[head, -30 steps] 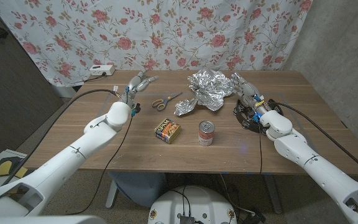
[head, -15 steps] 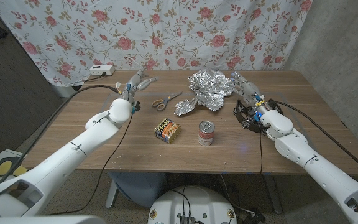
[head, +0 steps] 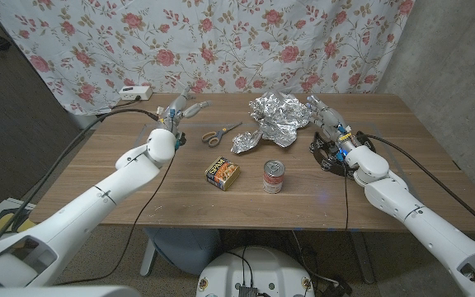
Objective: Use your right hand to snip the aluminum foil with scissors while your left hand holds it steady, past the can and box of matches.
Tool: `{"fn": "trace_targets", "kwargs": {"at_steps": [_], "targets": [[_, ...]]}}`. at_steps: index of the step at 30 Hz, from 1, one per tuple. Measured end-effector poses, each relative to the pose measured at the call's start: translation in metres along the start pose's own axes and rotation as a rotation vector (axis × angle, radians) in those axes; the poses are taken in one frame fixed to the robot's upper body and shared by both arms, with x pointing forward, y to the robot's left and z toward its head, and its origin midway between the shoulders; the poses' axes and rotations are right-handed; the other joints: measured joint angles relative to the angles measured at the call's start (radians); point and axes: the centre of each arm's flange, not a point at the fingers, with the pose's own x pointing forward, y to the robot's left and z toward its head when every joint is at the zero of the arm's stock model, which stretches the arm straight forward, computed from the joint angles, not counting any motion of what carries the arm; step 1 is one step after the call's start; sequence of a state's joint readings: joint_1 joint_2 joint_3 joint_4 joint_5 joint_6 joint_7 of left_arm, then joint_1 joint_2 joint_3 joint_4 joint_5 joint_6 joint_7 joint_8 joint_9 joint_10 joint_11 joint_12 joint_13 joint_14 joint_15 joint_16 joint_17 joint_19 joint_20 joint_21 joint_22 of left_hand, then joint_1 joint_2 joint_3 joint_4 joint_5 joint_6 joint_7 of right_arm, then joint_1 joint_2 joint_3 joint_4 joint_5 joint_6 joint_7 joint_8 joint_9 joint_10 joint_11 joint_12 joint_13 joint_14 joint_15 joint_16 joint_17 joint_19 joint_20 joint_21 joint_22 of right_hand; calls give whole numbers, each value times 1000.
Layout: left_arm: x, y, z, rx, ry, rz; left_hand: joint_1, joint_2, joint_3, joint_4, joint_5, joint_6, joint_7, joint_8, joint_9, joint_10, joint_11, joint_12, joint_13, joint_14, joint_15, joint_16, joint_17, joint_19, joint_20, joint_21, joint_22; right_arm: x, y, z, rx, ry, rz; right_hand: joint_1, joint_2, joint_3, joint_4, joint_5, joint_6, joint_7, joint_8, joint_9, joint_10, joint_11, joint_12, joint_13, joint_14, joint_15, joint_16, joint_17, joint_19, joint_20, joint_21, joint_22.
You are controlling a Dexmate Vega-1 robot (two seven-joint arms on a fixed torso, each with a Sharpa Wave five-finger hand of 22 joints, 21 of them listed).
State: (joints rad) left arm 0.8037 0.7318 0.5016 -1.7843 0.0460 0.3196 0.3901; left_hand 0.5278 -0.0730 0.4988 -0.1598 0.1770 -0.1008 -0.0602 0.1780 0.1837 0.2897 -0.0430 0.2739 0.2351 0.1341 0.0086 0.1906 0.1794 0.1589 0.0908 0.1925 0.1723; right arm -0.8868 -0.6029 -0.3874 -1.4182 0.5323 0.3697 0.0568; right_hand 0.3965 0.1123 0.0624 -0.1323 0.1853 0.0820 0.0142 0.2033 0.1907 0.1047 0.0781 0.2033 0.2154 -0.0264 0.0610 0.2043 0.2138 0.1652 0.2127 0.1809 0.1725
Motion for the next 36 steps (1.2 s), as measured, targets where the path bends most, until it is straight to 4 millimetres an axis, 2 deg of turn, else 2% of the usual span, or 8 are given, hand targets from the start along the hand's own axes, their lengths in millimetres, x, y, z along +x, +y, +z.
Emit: {"fn": "trace_targets", "kwargs": {"at_steps": [9, 14, 17, 25, 30, 31, 36], "targets": [[6, 5, 5, 93, -13, -22, 0, 0, -3, 3, 0, -7, -1, 0, 0, -1, -10, 0, 5, -15, -14, 0, 0, -5, -5, 0, 0, -1, -1, 2, -8, -2, 0, 0, 0, 0, 0, 0, 0, 0, 0, 0, 0, 0, 0, -2, 0, 0, 0, 0, 0, 0, 4, 0], [9, 9, 9, 142, -19, -34, 5, -5, -3, 3, 0, -12, 5, 6, 0, -24, 20, -8, 5, -24, -9, 0, -3, -11, -11, 0, 0, -2, -1, 2, -13, -2, 0, 0, 0, 4, -4, 0, 0, 0, 0, 0, -9, -1, 0, -2, 0, 0, 0, 0, 0, 0, 4, 0], [11, 10, 10, 163, -19, -37, 5, -5, -10, 4, 0, -12, 5, 7, 0, -24, 24, -9, 5, -24, -9, 0, -3, -5, -16, 0, 0, -3, -1, 2, -14, -2, -1, 0, 0, 4, -4, 0, 0, 0, -2, 0, -13, 2, 0, -2, 0, 0, 0, 0, 0, 0, 4, 0], [17, 9, 13, 225, -9, -57, -8, -18, -32, 15, 0, -12, 5, 7, 0, -6, -2, -9, 4, -31, -16, 0, -3, -8, -19, 0, 0, -4, -2, 5, -19, -7, -3, 0, 0, 7, -1, 0, -6, -6, -4, 0, -19, 0, 0, -2, 0, 0, 0, 0, 0, 0, 4, 0], [17, 12, 8, 284, 19, -58, -12, -22, -37, 15, 0, -16, 1, 7, 0, -6, -2, -9, 4, -31, -16, 0, -3, -11, -22, 0, 0, -4, -2, 6, -21, -10, -2, 0, 0, 7, -1, 0, -6, -5, -4, 0, -19, 0, 0, -2, 0, 0, 0, 0, 0, 0, 4, 0], [20, 7, 16, 308, 0, -70, -12, -23, -40, 18, 0, -16, 1, 7, 0, -6, -2, -9, 4, -31, -16, 0, -3, -11, -22, 0, 0, -4, -1, 8, -24, -18, 2, 0, 0, 7, -1, 0, -6, -5, -4, 0, -19, -1, 0, -2, 0, 0, 0, -1, 0, 0, 4, 0], [22, 5, 21, 367, 0, -82, -17, -28, -47, 19, 0, -16, 1, 7, 0, -2, -5, -9, 4, -27, -20, 0, -3, -5, -27, 0, 0, -3, 0, 10, -25, -25, 7, 0, 0, 7, -1, 0, -6, -6, -4, 0, -19, -1, 0, -2, 0, 0, 0, -5, 0, 0, 4, 0]]}}
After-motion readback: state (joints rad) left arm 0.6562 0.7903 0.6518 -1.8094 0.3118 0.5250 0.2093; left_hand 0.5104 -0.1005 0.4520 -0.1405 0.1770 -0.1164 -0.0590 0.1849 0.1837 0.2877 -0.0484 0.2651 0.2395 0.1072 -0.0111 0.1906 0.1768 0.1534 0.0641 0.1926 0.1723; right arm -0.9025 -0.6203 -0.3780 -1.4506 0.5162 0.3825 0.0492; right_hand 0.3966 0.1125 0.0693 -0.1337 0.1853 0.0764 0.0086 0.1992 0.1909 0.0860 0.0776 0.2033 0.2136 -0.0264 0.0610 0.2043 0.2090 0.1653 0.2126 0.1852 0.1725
